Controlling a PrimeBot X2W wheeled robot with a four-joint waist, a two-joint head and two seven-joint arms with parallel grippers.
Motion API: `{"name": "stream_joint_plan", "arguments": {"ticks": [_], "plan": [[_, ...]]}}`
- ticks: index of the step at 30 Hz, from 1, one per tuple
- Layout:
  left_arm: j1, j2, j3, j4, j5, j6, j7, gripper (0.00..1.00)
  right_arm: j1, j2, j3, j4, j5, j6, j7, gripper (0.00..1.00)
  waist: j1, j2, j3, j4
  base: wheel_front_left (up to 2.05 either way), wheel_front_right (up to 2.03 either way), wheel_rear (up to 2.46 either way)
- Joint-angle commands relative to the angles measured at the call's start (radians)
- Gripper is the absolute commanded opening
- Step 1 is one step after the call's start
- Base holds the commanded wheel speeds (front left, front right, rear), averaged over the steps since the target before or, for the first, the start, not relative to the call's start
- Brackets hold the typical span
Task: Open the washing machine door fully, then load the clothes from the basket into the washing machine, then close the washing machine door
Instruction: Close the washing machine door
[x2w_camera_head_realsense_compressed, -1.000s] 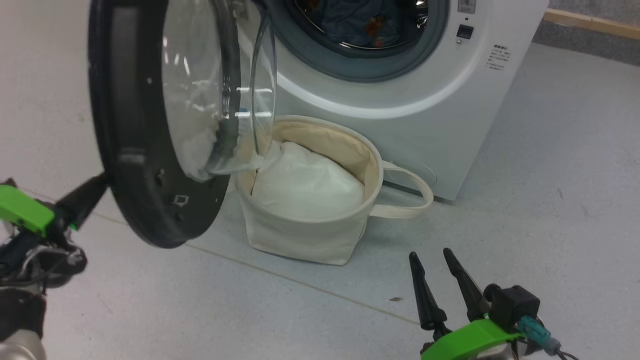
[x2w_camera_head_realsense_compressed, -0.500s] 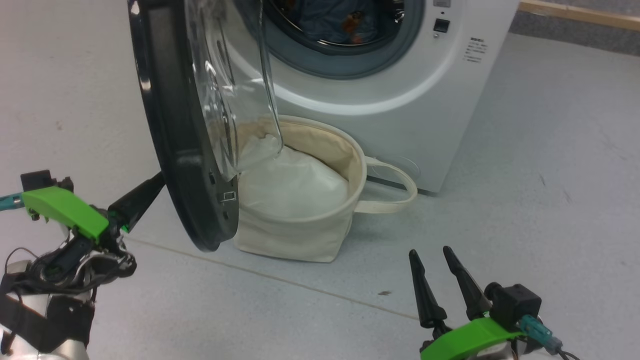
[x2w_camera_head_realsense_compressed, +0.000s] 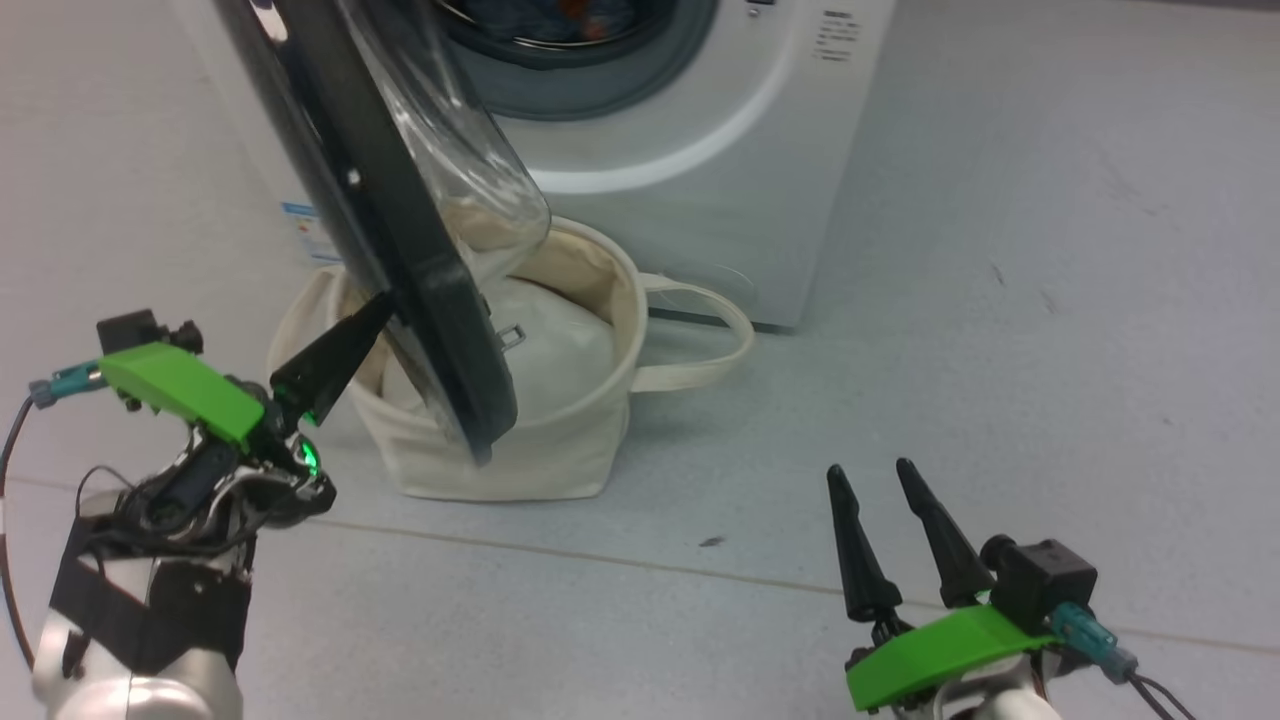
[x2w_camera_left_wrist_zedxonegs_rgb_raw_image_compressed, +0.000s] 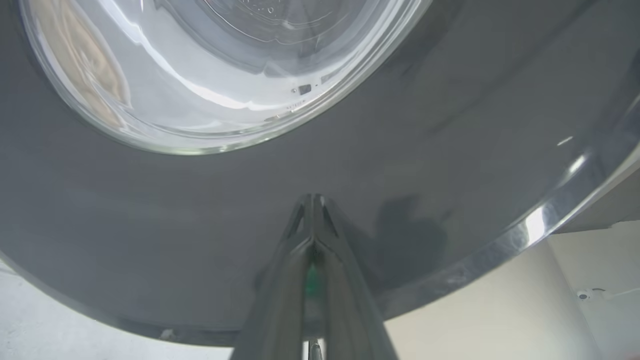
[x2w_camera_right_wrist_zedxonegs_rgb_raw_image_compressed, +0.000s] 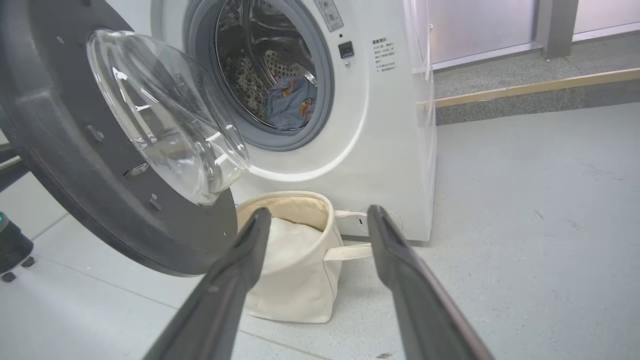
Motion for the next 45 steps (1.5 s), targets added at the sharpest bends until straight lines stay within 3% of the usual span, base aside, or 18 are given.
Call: {"name": "stream_joint_plan", "arguments": {"ticks": [1, 18, 30, 34, 40, 45], "plan": [[-0.056, 0.024, 0.024, -0.042, -0.007, -0.007, -0.005, 0.0, -0.036, 0.007, 0.018, -0.037, 0.0, 0.0, -0.012, 1.0, -0.0001, 0.0, 0.017, -0.023, 0.0, 0.0, 0.0], [-0.154, 0.015, -0.047, -0.073, 0.061, -0.007, -0.138, 0.0, -0.097, 0.007, -0.002, -0.067, 0.014, 0.0, -0.012, 1.0, -0.0001, 0.0, 0.13, -0.169, 0.0, 0.0, 0.0], [-0.008, 0.098, -0.23, -0.243, 0.15, -0.007, -0.3, 0.0, -0.091, 0.007, -0.009, -0.09, 0.032, 0.0, -0.012, 1.0, -0.0001, 0.0, 0.101, -0.128, 0.0, 0.0, 0.0], [0.085, 0.179, -0.332, -0.301, 0.288, -0.007, -0.492, 0.0, -0.077, 0.007, -0.003, -0.089, 0.035, 0.0, -0.012, 1.0, -0.0001, 0.0, 0.063, -0.085, 0.0, 0.0, 0.0], [0.206, 0.255, -0.502, -0.28, 0.444, -0.007, -0.789, 0.0, -0.037, 0.007, 0.007, -0.087, 0.025, 0.0, -0.012, 1.0, -0.0001, 0.0, -0.023, -0.023, 0.0, 0.0, 0.0], [0.246, 0.249, -0.527, -0.176, 0.602, 0.011, -0.949, 0.0, -0.004, 0.007, 0.005, -0.103, 0.02, 0.0, -0.012, 1.0, -0.0001, 0.0, -0.067, 0.02, 0.0, 0.0, 0.0]]}}
